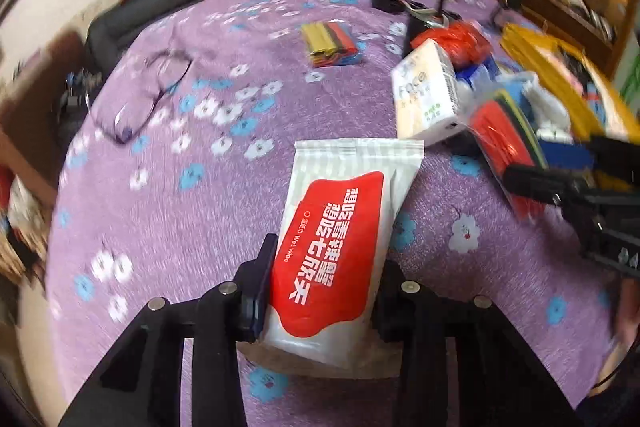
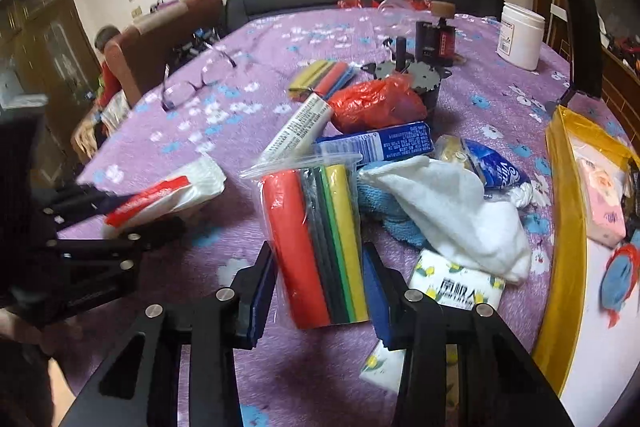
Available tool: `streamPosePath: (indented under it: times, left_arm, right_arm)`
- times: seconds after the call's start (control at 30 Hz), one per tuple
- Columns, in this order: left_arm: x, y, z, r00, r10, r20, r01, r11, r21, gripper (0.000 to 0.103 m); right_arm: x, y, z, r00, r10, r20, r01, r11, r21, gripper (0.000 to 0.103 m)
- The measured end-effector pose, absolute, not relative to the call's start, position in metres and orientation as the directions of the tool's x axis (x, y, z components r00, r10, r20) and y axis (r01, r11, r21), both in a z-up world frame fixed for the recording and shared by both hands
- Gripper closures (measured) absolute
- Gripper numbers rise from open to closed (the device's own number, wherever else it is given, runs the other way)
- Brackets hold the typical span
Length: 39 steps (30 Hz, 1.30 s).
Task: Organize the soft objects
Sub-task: 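Grasp the white wet-wipes pack with red label with the left gripper, then lift the wipes pack with the left while the right approaches the striped sponge bag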
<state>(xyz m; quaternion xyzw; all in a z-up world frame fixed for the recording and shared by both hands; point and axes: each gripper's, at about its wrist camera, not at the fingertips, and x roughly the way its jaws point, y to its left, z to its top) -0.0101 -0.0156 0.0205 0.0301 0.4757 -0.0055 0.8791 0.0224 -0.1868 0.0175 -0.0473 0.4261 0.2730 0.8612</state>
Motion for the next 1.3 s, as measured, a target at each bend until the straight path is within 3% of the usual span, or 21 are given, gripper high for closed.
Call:
streamPosePath:
  times: [0.23,0.7,0.97,1.3]
  left_arm:
    - [-0.026,-0.023,0.028,0.614,-0.059,-0.787,-0.032,0.995,-0.100,0.065]
    - [-0.015,-0.049,0.034,0.688,0.045,-0.724,-0.090,0.996,-0.024,0.065]
    - [-0.016,-0.028,0.034,0.704,-0.015,-0.710,-0.124,0.982,-0.143,0.065]
    - [-0.027,-0.033,0.044,0.749,0.052,-0.660,-0.151,0.984,-0.093,0.065]
  right_arm:
    - [0.000,-0.192,0.021,0.548,0.474,-0.689,-0.496,0.848,0.189,0.058]
    - [0.007,-0.212,0.020,0.580,0.511,-0.634,-0.436,0.853,0.288,0.058]
    - [0.009,-0.214,0.021,0.591,0.502,-0.631,-0.419,0.860,0.291,0.058]
    - [0.005,-0.217,0.023,0.611,0.500,-0.614,-0.416,0.863,0.288,0.058]
